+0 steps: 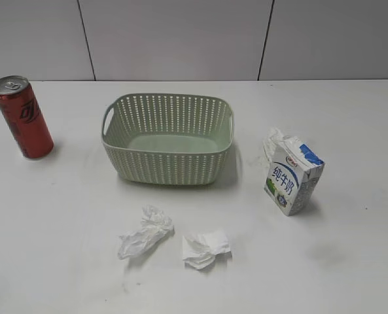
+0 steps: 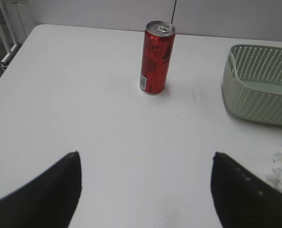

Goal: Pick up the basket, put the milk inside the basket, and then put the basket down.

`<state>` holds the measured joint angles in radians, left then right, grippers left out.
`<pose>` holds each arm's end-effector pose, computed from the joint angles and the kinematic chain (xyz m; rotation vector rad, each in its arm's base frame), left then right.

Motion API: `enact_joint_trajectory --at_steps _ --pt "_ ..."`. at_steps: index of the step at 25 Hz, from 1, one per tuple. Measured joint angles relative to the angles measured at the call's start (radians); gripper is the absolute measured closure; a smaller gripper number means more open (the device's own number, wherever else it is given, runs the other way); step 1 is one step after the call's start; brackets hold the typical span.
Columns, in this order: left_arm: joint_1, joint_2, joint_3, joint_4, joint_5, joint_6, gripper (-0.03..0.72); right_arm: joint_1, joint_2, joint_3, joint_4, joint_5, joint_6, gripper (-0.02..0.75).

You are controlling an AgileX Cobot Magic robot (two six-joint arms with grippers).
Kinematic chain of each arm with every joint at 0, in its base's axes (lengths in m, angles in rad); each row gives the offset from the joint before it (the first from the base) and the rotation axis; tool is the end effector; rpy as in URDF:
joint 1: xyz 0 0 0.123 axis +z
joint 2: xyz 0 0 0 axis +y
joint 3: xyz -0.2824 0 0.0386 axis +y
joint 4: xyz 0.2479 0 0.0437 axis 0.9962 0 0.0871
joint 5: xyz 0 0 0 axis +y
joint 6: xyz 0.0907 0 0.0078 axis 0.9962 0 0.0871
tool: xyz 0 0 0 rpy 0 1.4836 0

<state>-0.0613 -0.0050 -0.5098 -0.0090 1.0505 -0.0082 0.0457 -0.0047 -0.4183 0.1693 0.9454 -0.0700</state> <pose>-0.0064 -0.0003 0.2807 0.0541 2.0190 -0.0548 0.0069 0.0128 0.2643 -0.1040 1.9969 0.1854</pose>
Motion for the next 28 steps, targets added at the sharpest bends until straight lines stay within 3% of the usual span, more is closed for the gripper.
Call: enact_joint_trajectory --at_steps 11,18,28 --pt "0.0 0.0 0.0 0.0 0.0 0.0 0.044 0.0 0.0 0.0 0.0 0.0 0.0 0.165" --pt "0.0 0.023 -0.009 -0.042 -0.026 0.0 0.109 0.0 0.0 0.0 0.0 0.0 0.0 0.165" --pt "-0.014 0.493 -0.119 -0.111 -0.613 0.008 0.115 0.0 0.0 0.0 0.0 0.0 0.0 0.165"
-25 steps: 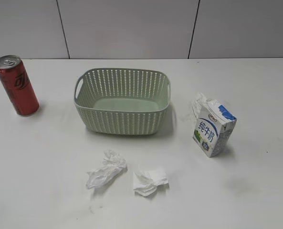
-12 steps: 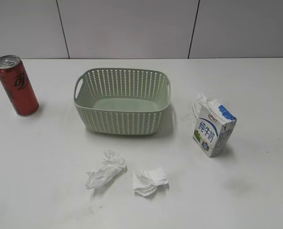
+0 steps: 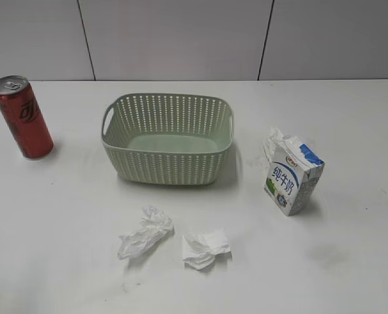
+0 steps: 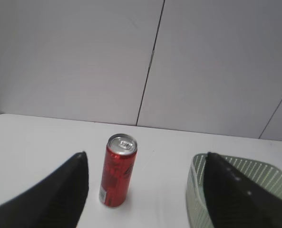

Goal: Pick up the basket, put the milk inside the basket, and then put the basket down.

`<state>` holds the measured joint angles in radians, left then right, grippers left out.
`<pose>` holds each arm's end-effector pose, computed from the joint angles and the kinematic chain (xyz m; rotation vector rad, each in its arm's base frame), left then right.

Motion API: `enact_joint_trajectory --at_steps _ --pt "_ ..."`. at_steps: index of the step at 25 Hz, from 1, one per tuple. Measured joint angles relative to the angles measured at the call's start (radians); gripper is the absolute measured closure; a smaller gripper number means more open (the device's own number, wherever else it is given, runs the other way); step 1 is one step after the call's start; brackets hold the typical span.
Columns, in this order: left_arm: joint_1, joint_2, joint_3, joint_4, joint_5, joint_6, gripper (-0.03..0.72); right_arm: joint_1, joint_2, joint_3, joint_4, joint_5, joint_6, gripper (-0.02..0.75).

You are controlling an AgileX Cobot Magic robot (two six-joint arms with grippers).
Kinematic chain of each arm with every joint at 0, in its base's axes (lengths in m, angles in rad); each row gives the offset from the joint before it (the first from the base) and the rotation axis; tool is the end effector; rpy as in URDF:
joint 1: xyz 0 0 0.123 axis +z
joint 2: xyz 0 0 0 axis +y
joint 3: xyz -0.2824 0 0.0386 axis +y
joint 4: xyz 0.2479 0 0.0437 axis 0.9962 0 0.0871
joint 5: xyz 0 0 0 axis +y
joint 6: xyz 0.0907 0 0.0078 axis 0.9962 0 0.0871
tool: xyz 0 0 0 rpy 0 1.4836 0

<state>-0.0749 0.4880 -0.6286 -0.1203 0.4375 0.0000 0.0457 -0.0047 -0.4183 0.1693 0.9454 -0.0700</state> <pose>0.0963 -0.0119 0.3487 0.0064 1.7809 -0.1779 0.0069 0.0128 0.2643 -0.1040 1.9969 0.1854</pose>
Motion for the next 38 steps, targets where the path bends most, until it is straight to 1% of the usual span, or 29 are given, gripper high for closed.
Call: enact_joint_trajectory --at_steps 3,7,12,16,18,23,29,33,35,37,38 --pt "-0.025 0.198 -0.105 -0.013 -0.039 0.011 0.115 0.0 0.0 0.0 0.0 0.0 0.0 0.165" --pt "-0.094 0.456 -0.311 -0.016 0.005 0.069 0.115 0.0 0.0 0.0 0.0 0.0 0.0 0.165" --pt "-0.193 0.754 -0.571 -0.013 0.162 0.087 0.115 0.0 0.0 0.0 0.0 0.0 0.0 0.165" --pt "-0.236 0.976 -0.72 -0.019 0.282 0.088 0.115 0.0 0.0 0.0 0.0 0.0 0.0 0.165" --pt "-0.249 1.086 -0.768 -0.022 0.318 0.088 0.115 0.0 0.0 0.0 0.0 0.0 0.0 0.165" --pt "-0.274 1.303 -0.826 -0.029 0.337 0.109 0.115 0.0 0.0 0.0 0.0 0.0 0.0 0.165" --pt "-0.277 1.501 -0.839 -0.033 0.298 0.117 0.115 0.0 0.0 0.0 0.0 0.0 0.0 0.165" --pt "-0.277 1.582 -0.84 -0.037 0.257 0.118 0.121 0.0 0.0 0.0 0.0 0.0 0.0 0.165" --pt "-0.277 1.609 -0.84 -0.047 0.245 0.118 0.157 0.0 0.0 0.0 0.0 0.0 0.0 0.165" --pt "-0.277 1.622 -0.84 -0.05 0.234 0.118 0.242 0.0 0.0 0.0 0.0 0.0 0.0 0.165" --pt "-0.277 1.624 -0.84 -0.053 0.226 0.118 0.313 0.0 0.0 0.0 0.0 0.0 0.0 0.165"
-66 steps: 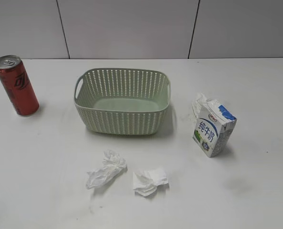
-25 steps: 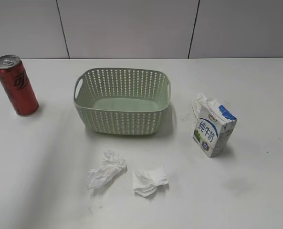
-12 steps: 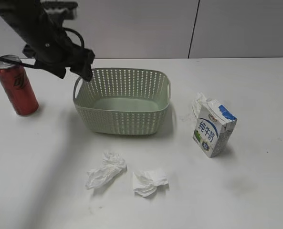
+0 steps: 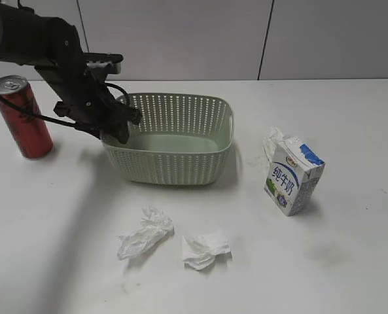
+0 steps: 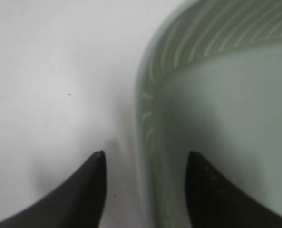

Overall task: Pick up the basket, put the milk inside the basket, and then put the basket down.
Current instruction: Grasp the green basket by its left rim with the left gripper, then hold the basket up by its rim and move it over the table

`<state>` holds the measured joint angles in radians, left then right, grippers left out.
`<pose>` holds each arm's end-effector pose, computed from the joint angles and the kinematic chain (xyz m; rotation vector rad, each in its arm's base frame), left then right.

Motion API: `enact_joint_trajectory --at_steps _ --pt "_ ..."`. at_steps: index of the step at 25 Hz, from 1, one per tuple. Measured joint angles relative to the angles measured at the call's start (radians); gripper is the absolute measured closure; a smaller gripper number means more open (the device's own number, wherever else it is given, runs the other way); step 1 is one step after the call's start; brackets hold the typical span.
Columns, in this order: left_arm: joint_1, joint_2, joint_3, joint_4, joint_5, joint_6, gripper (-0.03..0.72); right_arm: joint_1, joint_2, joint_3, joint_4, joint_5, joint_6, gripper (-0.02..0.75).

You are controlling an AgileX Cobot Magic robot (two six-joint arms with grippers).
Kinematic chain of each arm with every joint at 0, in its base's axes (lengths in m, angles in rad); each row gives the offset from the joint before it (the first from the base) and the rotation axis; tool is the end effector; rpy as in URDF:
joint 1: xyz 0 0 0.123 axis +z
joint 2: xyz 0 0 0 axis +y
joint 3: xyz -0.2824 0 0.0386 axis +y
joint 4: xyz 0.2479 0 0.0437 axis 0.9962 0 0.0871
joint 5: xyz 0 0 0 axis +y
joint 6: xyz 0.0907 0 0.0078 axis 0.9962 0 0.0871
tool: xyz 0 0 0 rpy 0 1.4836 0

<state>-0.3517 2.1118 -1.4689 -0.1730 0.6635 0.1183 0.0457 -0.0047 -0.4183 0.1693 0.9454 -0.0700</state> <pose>0.4049 -0.1589 0.1467 0.4907 2.7553 -0.2397 0.0069 0.0128 0.2643 -0.1040 1.9969 0.1854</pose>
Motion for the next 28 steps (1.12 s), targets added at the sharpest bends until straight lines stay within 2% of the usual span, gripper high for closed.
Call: enact_joint_trajectory --at_steps 3,5,13,28 --pt "0.0 0.003 -0.002 -0.012 -0.017 -0.007 0.578 0.0 0.0 0.0 0.0 0.0 0.0 0.165" --pt "0.0 0.004 -0.002 -0.014 -0.027 -0.029 0.678 0.0 0.0 0.0 0.0 0.0 0.0 0.165" --pt "-0.002 -0.006 -0.002 -0.008 0.004 -0.17 0.688 0.0 0.0 0.0 0.0 0.0 0.0 0.165" --pt "-0.002 -0.171 -0.002 -0.007 0.169 -0.214 0.688 0.0 0.0 0.0 0.004 0.0 0.0 0.165"
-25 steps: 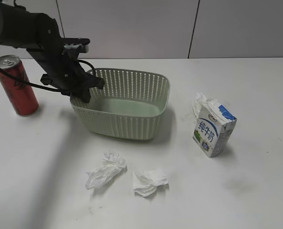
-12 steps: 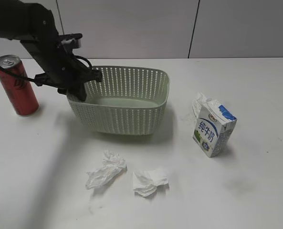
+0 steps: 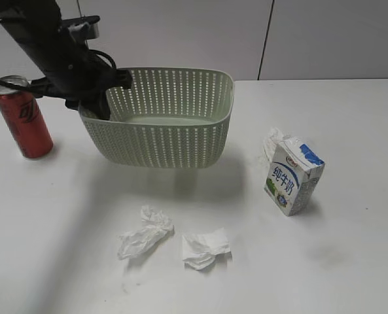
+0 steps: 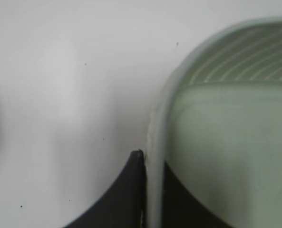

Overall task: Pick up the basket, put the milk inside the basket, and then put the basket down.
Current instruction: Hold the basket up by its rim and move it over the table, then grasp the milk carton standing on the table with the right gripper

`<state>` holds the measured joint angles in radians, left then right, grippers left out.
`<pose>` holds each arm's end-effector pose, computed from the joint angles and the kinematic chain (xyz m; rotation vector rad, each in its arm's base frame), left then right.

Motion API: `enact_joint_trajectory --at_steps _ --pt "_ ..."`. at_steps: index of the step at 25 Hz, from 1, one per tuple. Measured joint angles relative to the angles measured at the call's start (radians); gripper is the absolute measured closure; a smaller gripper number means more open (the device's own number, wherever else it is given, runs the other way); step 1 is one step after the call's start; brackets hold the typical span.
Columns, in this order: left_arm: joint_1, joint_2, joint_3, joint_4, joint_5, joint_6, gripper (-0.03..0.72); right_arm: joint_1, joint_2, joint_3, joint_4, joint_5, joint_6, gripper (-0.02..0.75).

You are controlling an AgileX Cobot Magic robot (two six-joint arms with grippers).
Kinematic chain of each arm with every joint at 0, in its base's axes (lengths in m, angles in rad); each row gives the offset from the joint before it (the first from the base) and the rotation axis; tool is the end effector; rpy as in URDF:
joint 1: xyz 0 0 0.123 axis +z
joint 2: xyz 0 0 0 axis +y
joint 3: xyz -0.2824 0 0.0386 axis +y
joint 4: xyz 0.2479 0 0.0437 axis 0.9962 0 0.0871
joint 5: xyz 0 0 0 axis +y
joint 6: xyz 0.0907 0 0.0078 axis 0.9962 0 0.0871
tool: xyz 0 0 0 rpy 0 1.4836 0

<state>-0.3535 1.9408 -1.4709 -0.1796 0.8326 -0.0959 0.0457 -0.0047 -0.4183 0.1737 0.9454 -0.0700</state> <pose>0.3813 -0.1535 0.2147 0.2253 2.8031 -0.3246 0.0069 0.0131 0.2644 -0.1037 1.9966 0.1906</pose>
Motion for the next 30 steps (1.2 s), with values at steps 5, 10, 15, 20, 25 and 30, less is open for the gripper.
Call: enact_joint_trajectory --at_steps 5,10,15,20,25,30 --pt "0.0 0.0 0.0 0.001 0.01 0.0 0.688 0.0 0.007 -0.029 0.041 -0.06 0.0 0.165" --pt "0.0 0.0 0.0 0.002 0.011 0.0 0.688 0.0 0.138 -0.094 0.059 -0.251 -0.093 0.108" --pt "0.0 0.0 0.0 0.002 0.012 0.0 0.688 0.0 0.372 -0.16 0.203 -0.37 -0.335 0.08" --pt "0.0 0.0 0.0 0.003 0.012 0.0 0.688 0.016 0.655 -0.277 0.257 -0.358 -0.393 0.08" --pt "0.0 0.0 0.0 0.005 0.013 0.0 0.688 0.115 0.963 -0.405 0.244 -0.304 -0.397 0.085" --pt "0.0 0.0 0.0 0.006 0.018 0.0 0.688 0.224 1.24 -0.499 0.151 -0.257 -0.312 0.097"
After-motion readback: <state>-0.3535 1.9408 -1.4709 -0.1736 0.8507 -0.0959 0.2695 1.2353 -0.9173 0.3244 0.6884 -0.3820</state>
